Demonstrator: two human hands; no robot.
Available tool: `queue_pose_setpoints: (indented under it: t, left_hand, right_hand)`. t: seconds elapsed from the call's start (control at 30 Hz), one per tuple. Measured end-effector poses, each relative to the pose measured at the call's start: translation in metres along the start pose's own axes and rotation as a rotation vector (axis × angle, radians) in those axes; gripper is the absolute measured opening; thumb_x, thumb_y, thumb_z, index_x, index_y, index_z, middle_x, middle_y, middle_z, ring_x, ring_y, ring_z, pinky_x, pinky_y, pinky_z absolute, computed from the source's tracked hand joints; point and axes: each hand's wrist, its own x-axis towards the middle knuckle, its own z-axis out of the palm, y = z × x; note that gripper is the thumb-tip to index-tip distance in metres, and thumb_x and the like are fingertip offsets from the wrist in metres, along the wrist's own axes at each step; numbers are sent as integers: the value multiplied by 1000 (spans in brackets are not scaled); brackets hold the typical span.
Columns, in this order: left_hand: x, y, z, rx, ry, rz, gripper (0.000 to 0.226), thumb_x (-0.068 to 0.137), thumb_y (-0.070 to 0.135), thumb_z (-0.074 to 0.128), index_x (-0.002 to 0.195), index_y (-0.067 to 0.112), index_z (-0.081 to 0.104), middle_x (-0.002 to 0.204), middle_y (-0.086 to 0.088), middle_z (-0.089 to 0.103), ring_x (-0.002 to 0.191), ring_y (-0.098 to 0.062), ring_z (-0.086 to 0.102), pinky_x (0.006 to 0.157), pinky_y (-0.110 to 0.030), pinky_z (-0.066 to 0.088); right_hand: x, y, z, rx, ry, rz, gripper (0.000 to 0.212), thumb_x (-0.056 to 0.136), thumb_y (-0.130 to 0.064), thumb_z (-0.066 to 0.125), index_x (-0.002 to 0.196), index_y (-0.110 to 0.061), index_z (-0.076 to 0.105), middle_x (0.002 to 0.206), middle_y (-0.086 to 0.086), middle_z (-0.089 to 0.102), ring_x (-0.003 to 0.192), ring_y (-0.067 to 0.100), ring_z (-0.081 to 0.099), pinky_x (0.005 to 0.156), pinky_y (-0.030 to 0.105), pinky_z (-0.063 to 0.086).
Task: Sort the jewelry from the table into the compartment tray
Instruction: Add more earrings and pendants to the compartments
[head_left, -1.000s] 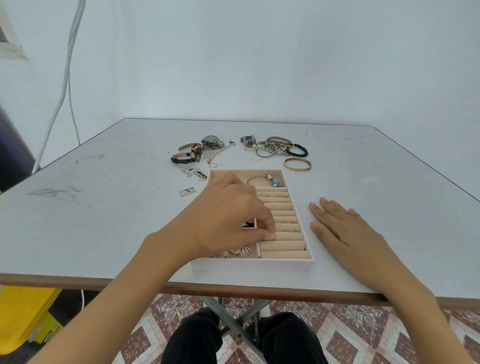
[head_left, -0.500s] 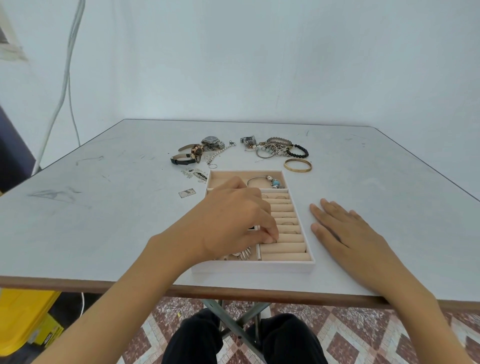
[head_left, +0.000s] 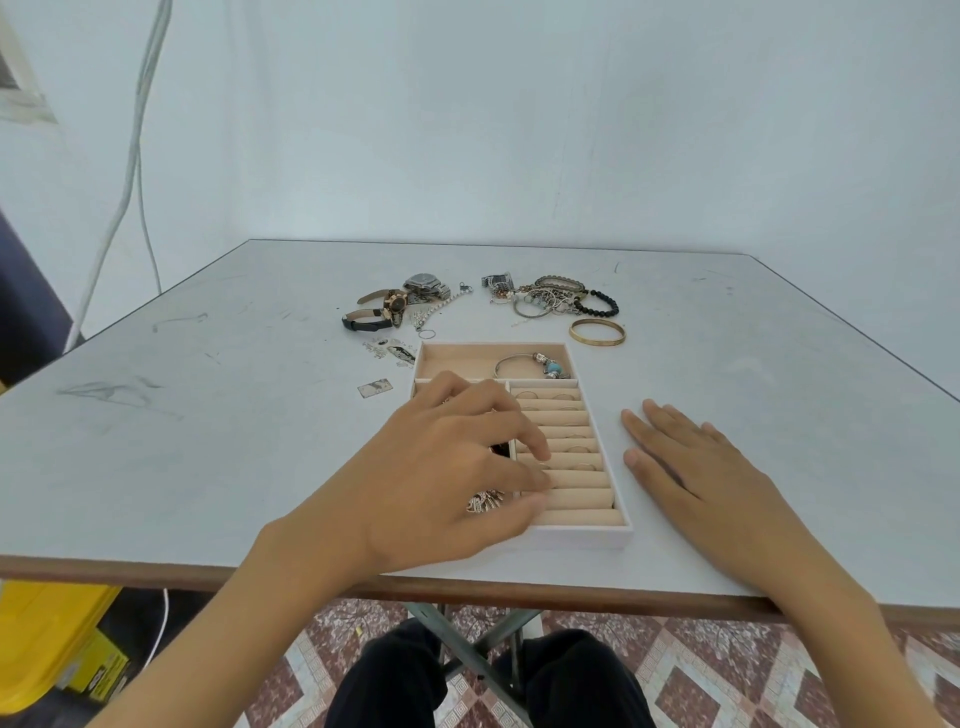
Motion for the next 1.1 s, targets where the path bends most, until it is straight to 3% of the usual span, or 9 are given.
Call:
queue_pose_setpoints:
  t: [0.37,0.53,0.67,0.87,0.97,1.03,1.1]
  left_hand:
    - [-1,1,7,-2,12,-17,27,93,46,48,101,39,73,103,21,64,103,-6,51,101,-38,27]
    - [-1,-1,7,-26,-5,-14,27,93,47,48,103,39,72,105,21,62,106,-5,50,97,-40,33]
    - [-2,-11,6,-124,15,-59,29,93,50,48,109,38,68,108,22,61,106,-3,49,88,-32,38]
    - [5,-64,2,-412,225,-375,19,88,39,56,102,35,69,101,20,67,98,2,55,81,-13,37]
    - [16,-107,11,-430,287,-595,18,83,30,55,94,36,69,94,16,69,91,-8,62,73,-26,44]
    - [22,-137,18,-370,235,-708,18,86,23,57,95,33,70,92,12,69,91,-14,63,83,-36,50]
    - [29,-159,25,-256,126,-767,19,91,21,56,97,33,69,95,10,67,94,-16,61,88,-37,49]
  right_hand:
    - [1,1,0,4,0,-3,52,99,-47,22,150,-37,13,158,-17,2,144,-4,-2,114,18,-7]
    - [1,0,0,2,-1,-2,52,99,-46,22,150,-37,13,158,-16,2,144,-3,-2,113,17,-7]
    - [0,-1,-1,-2,0,1,52,100,-45,23,150,-36,14,158,-15,3,144,-3,-2,113,17,-7]
    - [0,-1,-1,-3,9,-1,52,99,-46,22,150,-37,13,158,-17,2,144,-4,-2,114,18,-7]
    - [0,-1,-1,-8,8,5,52,99,-45,22,150,-37,13,158,-17,2,144,-4,-3,113,17,-8]
    - [0,-1,-1,-12,8,3,52,99,-46,21,150,-38,12,158,-17,2,143,-5,-3,113,17,-8]
    - [-1,-1,-1,-12,8,0,52,99,-46,21,149,-38,11,157,-18,1,140,-8,-5,112,16,-9]
